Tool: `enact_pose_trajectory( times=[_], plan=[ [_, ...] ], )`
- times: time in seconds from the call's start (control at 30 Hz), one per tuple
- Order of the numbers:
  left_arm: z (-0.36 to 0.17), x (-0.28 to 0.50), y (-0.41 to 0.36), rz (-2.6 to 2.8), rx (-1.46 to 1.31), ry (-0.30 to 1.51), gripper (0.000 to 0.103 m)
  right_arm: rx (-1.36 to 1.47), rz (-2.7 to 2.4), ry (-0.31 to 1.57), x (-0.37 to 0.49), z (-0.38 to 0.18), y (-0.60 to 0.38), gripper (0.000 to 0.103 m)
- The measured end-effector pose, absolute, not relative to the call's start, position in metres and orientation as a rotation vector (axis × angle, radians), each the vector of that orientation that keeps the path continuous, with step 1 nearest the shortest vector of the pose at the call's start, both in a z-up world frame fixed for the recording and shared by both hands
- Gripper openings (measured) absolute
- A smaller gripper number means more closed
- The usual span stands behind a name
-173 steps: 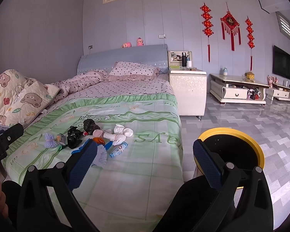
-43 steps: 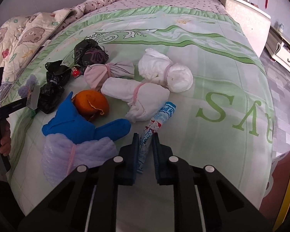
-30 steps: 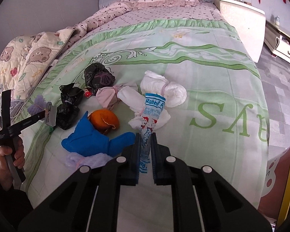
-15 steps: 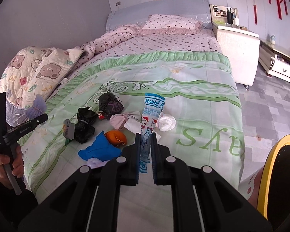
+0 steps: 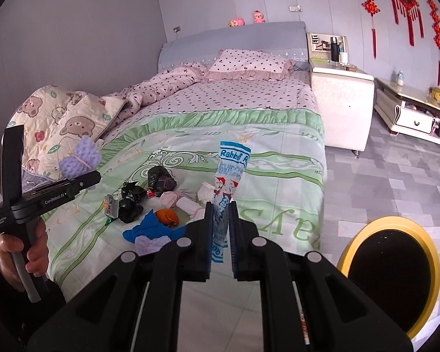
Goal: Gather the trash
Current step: 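Carry the yarn ball in the left tool while the right tool carries the tube over the yellow-rimmed bin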
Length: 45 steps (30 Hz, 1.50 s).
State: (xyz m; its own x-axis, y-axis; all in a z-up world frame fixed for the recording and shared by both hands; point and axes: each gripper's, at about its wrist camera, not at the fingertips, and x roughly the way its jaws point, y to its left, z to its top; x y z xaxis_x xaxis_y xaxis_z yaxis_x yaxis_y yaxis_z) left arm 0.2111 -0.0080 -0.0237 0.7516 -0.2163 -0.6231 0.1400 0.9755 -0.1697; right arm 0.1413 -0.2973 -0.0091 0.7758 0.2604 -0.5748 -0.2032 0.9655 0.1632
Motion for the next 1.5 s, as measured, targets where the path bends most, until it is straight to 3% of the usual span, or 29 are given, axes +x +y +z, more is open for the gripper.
enact_pose_trajectory(
  times=[0.7,1.13,1.5],
  plan=[
    [-0.007,0.205,-0.207,-0.543,0.006,0.704,0.028,0.158,-0.001,0.584,0.082,0.019,-0.459,0.010],
    [-0.045,0.213,-0.331,-0.684,0.075,0.811,0.028,0.243,-0.110,0.644,0.078,-0.019,-0.544,0.010],
    [-0.092,0.224,-0.377,-0.711,0.102,0.923,0.029,0.342,-0.169,0.727,0.083,-0.068,-0.602,0.011]
  ],
)
